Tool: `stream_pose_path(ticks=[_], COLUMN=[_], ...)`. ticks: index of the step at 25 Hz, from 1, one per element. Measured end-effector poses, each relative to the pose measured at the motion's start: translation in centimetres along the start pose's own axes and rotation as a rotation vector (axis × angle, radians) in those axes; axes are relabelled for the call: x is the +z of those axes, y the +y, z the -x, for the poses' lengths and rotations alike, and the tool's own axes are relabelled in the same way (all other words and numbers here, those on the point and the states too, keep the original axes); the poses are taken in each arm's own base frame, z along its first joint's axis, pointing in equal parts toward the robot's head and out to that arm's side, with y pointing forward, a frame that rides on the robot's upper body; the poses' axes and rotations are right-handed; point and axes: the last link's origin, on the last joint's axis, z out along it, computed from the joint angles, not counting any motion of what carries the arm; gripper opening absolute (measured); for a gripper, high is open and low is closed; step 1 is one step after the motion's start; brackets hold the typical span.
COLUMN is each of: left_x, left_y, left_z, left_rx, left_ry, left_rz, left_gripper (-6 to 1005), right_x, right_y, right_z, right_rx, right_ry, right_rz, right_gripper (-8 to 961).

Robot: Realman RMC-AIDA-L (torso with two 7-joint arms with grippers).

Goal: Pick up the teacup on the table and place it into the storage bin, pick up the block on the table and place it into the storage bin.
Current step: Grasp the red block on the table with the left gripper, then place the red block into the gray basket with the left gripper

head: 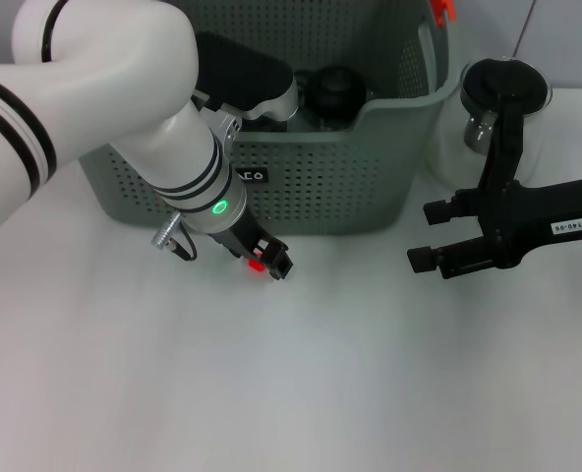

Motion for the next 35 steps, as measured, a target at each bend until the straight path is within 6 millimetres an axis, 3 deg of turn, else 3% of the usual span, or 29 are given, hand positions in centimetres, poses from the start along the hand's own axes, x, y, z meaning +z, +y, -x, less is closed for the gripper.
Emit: stream_pose_path(ticks=[18, 24, 35], left_x=[0.03, 0.02, -0.08], left_y=[0.31, 0.34, 0.36], left_z=[-0.18, -0.19, 0.03], left_rx=[0.017, 0.019, 0.031], left_ry=[0.001, 0.0, -0.022], left_rz=[-0.004, -0.004, -0.003], left_gripper=[347, 208, 191], right_x=[-0.03, -0.05, -0.07], right_y=[-0.03, -0.01, 0.01], right_z=[0.02, 0.0, -0.05], right_rx=[0.001, 0.001, 0.003], right_ry=[-0.004, -0.003, -0.004], right_rz=[-0.002, -0.001, 0.0], right_gripper=[924, 923, 923])
